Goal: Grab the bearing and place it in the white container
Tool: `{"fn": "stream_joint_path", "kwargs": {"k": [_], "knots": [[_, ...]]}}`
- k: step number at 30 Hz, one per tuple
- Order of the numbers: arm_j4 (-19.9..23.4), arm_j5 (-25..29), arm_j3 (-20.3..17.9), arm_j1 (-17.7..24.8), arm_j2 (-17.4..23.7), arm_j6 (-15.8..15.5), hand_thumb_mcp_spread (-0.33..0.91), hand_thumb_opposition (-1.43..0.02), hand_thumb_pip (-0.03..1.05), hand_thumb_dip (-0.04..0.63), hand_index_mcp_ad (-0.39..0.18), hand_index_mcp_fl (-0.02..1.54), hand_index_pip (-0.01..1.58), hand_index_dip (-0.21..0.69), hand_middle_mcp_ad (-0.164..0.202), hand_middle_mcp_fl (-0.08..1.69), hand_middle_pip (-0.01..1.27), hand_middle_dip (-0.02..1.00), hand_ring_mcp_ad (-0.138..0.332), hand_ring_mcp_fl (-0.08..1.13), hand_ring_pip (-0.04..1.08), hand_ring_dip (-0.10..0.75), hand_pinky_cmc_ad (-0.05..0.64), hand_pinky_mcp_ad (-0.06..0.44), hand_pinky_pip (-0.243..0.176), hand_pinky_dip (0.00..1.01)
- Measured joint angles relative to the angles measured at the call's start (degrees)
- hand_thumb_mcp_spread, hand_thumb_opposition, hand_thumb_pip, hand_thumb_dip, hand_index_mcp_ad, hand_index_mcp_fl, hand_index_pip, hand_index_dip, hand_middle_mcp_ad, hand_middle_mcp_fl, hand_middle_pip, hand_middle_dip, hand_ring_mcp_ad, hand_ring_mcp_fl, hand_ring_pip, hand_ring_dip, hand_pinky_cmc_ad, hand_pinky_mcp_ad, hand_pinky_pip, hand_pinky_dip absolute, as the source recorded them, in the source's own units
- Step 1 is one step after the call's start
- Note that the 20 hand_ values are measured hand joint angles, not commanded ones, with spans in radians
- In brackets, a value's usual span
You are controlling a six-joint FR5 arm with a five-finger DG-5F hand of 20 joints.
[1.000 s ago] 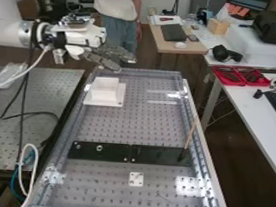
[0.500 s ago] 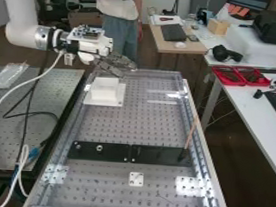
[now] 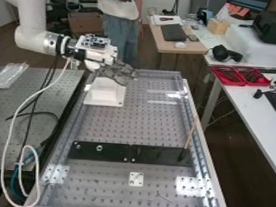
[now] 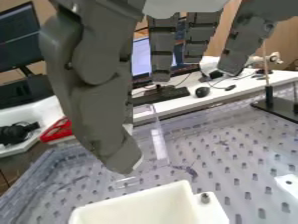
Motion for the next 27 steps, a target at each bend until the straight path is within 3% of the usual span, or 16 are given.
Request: {"fn": "stream_joint_path", "kwargs": {"k": [9,19,27], "knots": [[0.29,3.9,-2.11,4.25,0.06,2.25,0.61,-1.03,0.49,0.363,-0.199,0.72,1.15,0.25,0.066,0.2,0.15,0.22,0.127,0.01,0.1,0.087,0.368,0.265,-0.044,0.18],[2.54,4.38,-3.06,4.44,-2.82,2.69,0.61,-1.04,0.5,0.363,-0.199,0.72,1.15,0.25,0.066,0.2,0.15,0.22,0.127,0.01,0.1,0.087,0.368,0.265,-0.044,0.18],[1.56,4.18,-3.22,4.02,-3.71,3.3,0.57,-1.03,0.5,0.365,-0.199,0.67,1.17,0.253,0.066,0.19,0.15,0.22,0.127,0.01,0.1,0.087,0.368,0.265,-0.044,0.18]]}}
